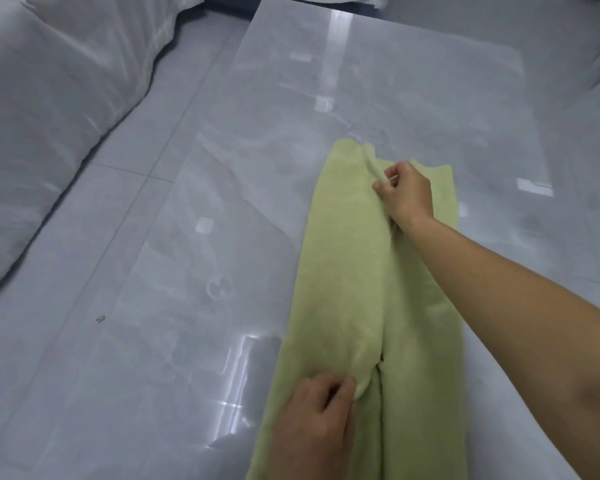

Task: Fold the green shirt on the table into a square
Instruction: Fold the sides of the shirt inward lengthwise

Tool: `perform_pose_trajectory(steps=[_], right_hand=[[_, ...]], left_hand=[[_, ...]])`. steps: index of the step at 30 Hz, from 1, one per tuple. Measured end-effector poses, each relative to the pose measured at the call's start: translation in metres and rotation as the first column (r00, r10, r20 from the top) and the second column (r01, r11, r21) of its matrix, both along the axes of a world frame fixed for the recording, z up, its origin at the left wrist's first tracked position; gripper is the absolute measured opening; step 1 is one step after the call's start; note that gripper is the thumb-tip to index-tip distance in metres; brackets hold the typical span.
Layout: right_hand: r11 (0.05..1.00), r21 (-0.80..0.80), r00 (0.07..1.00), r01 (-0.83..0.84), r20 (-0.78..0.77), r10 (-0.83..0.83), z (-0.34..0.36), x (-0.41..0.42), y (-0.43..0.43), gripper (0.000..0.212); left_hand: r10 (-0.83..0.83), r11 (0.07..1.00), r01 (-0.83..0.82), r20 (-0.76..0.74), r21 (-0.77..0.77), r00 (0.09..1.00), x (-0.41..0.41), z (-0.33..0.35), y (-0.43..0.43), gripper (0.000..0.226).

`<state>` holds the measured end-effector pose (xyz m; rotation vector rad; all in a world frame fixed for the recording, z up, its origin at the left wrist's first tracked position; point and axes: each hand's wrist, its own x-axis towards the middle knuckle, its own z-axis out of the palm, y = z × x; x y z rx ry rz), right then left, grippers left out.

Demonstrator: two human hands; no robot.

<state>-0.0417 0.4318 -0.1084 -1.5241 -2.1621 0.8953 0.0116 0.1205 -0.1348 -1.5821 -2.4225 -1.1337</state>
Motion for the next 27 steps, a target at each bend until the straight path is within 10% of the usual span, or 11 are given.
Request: perform_pose_trajectory(steps=[8, 14, 21, 27], right_hand=[[0.915, 0.263, 0.946, -0.307, 0.193, 0.261, -0.014, 0.019, -0.038, 0.054], [0.862, 0.079, 0.743, -0.500, 0.550, 0.380, -0.027, 0.016, -0.057, 0.057], [0.791, 0.311, 0.826, -0.526, 0.408, 0.389, -0.014, 0.064, -0.098, 0.067], [0.832, 0.115, 0.807, -0.543, 0.348, 0.478, -0.026, 0.078, -0.105, 0.085]], left_hand=[[-0.073, 0.951, 0.015, -0.178, -0.307, 0.981, -0.001, -0.009, 0.006, 0.056], [-0.051, 0.880, -0.019, -0.135, -0.474, 0.989, -0.002, -0.018, 0.007, 0.065], [-0.171, 0.915, 0.095, -0.164, -0.393, 0.972, -0.005, -0.009, 0.009, 0.063], [-0.154, 0.932, 0.156, 0.034, -0.328, 0.988, -0.023, 0.013, 0.030, 0.057]])
